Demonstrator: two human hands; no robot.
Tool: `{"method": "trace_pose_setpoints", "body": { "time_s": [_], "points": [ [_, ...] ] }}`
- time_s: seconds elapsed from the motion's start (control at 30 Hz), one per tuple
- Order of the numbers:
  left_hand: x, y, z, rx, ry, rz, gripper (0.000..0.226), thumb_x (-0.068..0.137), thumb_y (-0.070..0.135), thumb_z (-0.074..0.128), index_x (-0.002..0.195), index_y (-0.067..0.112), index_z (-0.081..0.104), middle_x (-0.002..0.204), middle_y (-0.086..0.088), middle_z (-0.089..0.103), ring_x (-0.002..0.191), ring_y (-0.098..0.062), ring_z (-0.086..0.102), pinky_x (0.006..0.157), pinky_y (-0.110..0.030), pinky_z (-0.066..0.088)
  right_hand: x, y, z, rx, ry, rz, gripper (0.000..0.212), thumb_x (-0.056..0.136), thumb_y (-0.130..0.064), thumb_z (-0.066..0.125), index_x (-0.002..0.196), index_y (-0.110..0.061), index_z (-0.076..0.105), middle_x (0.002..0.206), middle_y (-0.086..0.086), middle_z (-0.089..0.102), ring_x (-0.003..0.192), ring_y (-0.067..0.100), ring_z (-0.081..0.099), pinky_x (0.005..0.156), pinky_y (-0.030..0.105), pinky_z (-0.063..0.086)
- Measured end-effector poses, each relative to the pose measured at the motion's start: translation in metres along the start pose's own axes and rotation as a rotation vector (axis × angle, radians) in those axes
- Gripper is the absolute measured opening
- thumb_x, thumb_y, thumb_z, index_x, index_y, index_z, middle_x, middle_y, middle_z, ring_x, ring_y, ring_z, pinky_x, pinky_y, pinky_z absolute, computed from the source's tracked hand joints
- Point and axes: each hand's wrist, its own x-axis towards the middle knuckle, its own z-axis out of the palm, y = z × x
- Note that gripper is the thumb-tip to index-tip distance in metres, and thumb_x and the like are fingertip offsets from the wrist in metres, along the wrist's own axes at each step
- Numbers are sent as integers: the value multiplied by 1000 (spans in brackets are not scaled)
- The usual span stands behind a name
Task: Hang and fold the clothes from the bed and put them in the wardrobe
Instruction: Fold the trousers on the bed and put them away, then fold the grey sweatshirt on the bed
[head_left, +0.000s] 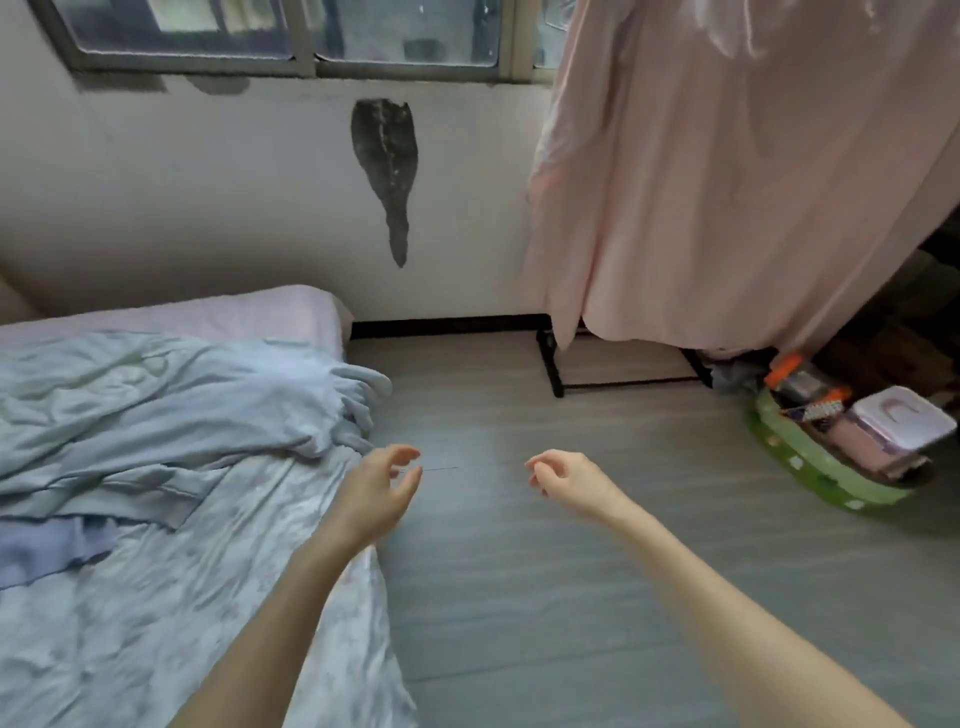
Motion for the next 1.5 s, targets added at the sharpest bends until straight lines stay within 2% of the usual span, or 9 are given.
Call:
{"method": "trace_pose_setpoints", "body": {
  "time_s": [0.13,0.4,0.5,0.77,1.0,1.1,1.23,1.4,1.5],
  "points": [
    [45,-42,-60,-51,203,-157,25,90,19,57,110,5,65,107,-10,68,95,-23,64,82,-24,43,71,-58,15,-79,-182,-159,28,96,-16,41,113,-12,63,99,-1,65,90,14,58,85,26,45],
    [135,-113,-115,-238,102,-351,27,95,15,51,120,6,59,108,-1,62,99,-15,60,76,-15,43,222,-160,60,-144,-301,-240,24,96,-16,40,101,-20,64,92,-2,67,87,17,62,81,26,46],
    [157,-154,-145,-266,218,-473,29,96,18,51,121,7,59,111,-2,61,101,-13,58,82,-17,42,268,-199,93,-146,-389,-354,24,96,-17,43,86,-29,61,92,-2,69,91,17,63,84,28,46],
    [211,-236,-163,-318,516,-718,22,94,16,52,113,13,62,112,-2,64,101,-16,59,92,-29,46,388,-220,198,-190,-506,-343,30,95,-12,43,120,-13,58,115,7,65,106,20,60,76,23,41],
    [318,-298,-127,-267,455,-979,30,94,17,51,123,10,57,124,-8,59,111,-21,56,92,-24,39,512,-212,264,-341,-752,-241,44,93,-12,44,137,-13,41,134,8,48,119,21,50,92,30,42],
    [375,-309,-112,-285,284,-1028,34,96,21,47,129,15,52,134,-6,47,120,-19,49,97,-23,36,574,-215,276,-414,-749,-187,47,93,-15,46,139,-13,38,138,11,44,121,24,48,98,33,41],
    [443,-365,-127,-123,323,-1021,41,95,26,48,136,18,44,143,-3,36,131,-20,36,105,-27,32,676,-245,328,-493,-665,-287,56,95,-24,48,145,-12,27,147,10,33,131,26,38,101,36,36],
    [479,-452,-187,232,273,-1047,63,96,37,44,150,24,14,159,1,4,146,-22,1,115,-41,16,759,-296,417,-591,-745,-525,79,90,-42,54,151,-21,8,157,0,12,144,19,12,113,44,23],
    [486,-516,-217,363,122,-1101,95,85,60,50,148,31,-14,158,1,-19,143,-26,-21,114,-55,-4,775,-307,462,-677,-864,-616,90,86,-56,53,151,-27,-2,158,-2,10,145,20,9,115,46,15]
  ]
}}
